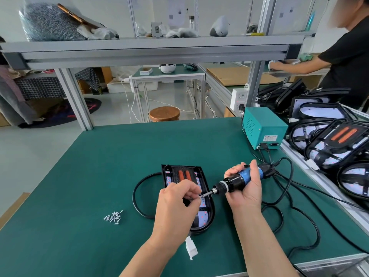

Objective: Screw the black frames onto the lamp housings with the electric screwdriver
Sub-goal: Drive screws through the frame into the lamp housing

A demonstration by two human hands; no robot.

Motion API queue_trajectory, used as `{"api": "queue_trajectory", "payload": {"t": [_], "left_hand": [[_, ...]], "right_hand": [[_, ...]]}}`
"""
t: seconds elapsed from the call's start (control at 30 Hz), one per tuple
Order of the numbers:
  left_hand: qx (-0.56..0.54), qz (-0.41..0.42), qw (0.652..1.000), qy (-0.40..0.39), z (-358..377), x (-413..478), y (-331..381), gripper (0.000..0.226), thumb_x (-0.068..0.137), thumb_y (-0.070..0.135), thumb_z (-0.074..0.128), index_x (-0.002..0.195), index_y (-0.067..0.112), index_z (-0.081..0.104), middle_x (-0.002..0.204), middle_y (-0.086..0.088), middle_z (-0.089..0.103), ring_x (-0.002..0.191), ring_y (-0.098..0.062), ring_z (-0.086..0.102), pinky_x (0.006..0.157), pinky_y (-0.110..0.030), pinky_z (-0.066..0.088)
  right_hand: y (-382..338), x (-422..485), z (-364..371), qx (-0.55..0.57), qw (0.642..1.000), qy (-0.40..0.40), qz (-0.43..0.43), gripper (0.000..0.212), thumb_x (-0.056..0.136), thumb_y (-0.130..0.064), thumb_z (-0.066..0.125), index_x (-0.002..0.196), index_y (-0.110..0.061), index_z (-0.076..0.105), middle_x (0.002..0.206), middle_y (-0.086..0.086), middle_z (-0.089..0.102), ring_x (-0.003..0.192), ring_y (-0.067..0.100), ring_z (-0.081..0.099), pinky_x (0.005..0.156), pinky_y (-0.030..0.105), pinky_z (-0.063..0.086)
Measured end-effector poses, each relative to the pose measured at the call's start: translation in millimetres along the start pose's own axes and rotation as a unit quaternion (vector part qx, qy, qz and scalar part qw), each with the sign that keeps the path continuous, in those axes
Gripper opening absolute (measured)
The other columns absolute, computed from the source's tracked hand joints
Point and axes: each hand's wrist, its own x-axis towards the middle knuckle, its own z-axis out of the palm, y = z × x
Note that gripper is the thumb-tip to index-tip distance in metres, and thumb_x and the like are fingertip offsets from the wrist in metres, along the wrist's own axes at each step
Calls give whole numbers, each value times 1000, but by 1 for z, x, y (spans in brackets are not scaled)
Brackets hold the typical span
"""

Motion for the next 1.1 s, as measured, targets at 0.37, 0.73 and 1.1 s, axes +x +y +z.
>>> {"api": "queue_trajectory", "payload": {"t": [0.37,0.73,1.1], "left_hand": [[-16,-10,999,28,5,-2,0,35,79,3,74,77,36,65,87,28,64,84,-5,61,90,-41,50],[38,38,997,48,8,-6,-5,32,81,3,71,84,34,68,78,21,63,99,8,46,82,-25,44],[23,35,998,54,11,-5,-6,35,80,2,71,79,36,64,92,27,64,94,1,55,86,-36,49]], "right_hand": [[0,0,1,-1,1000,6,2,26,92,-36,68,86,-14,55,72,-5,52,57,8,53,59,18,48],[0,-2,3,-1,1000,12,-2,26,94,-35,68,88,-14,54,72,-4,52,55,8,53,58,18,47],[1,-3,4,2,1000,11,1,25,94,-34,67,88,-13,54,70,-4,53,55,8,54,56,17,49]]}}
